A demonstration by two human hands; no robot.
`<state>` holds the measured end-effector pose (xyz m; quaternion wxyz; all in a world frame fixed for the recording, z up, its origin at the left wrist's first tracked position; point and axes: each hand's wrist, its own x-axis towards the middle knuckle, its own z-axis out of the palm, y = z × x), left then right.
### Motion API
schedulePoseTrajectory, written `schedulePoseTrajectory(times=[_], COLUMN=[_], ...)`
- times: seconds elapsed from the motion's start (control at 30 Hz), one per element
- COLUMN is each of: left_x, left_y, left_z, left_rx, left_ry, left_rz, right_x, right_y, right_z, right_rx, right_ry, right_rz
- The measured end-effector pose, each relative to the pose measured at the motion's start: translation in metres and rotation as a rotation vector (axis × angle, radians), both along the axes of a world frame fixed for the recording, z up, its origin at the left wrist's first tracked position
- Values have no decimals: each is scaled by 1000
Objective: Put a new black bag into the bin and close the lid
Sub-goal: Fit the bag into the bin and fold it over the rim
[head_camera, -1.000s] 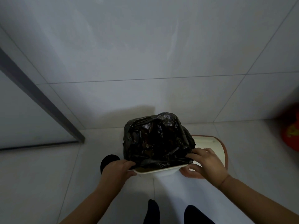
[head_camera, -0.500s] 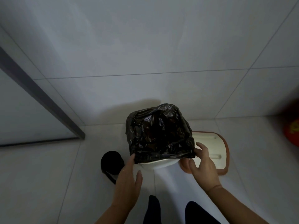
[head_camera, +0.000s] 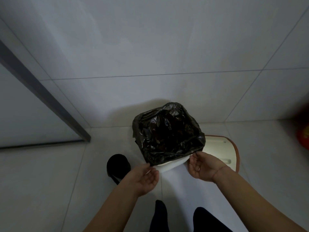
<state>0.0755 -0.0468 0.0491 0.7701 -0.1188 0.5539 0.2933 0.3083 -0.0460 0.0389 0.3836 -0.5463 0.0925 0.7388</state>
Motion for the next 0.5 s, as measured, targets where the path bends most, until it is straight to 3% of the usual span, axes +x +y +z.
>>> schedulePoseTrajectory(times=[0.2, 0.37, 0.5], left_x=[9, 6, 2], left_y=[4, 9, 15], left_z=[-4, -11, -22], left_rx=[93, 157, 170], left_ry=[93, 179, 220], left_rz=[42, 118, 119], right_x=[7, 10, 7], right_y=[14, 24, 25], right_z=[4, 1, -9], right_rx=[-124, -106, -66], right_ry=[82, 57, -3], right_rz=[-187, -35, -34])
